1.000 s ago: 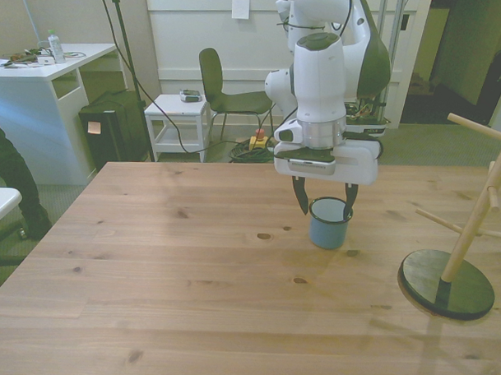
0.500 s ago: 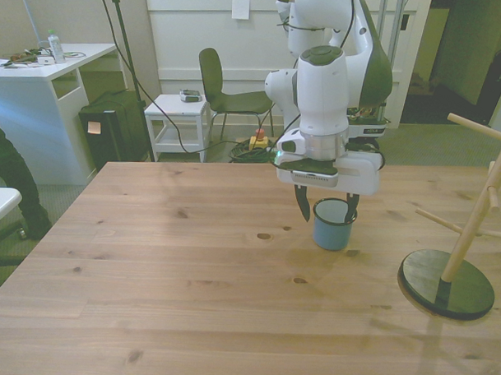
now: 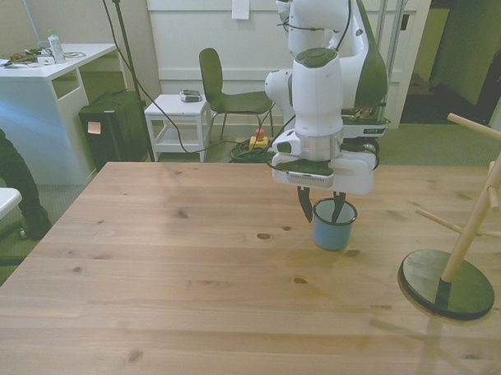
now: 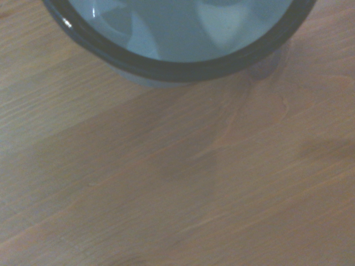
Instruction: Hang the mug
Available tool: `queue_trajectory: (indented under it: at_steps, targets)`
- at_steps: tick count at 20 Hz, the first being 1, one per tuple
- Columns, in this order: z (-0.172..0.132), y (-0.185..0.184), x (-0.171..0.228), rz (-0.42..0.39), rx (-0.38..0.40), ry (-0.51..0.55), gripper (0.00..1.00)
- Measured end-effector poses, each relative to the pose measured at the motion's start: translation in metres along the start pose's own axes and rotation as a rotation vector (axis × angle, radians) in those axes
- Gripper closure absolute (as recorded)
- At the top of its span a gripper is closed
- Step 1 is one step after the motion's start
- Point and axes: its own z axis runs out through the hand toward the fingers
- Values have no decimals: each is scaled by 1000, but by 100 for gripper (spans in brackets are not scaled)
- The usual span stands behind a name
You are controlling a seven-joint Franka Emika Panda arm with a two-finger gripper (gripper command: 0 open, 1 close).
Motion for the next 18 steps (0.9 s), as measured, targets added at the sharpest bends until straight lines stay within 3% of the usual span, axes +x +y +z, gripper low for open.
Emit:
queue_trajectory:
  at_steps: [18]
  targets:
    - [-1,28,23,-46,9,10,100]
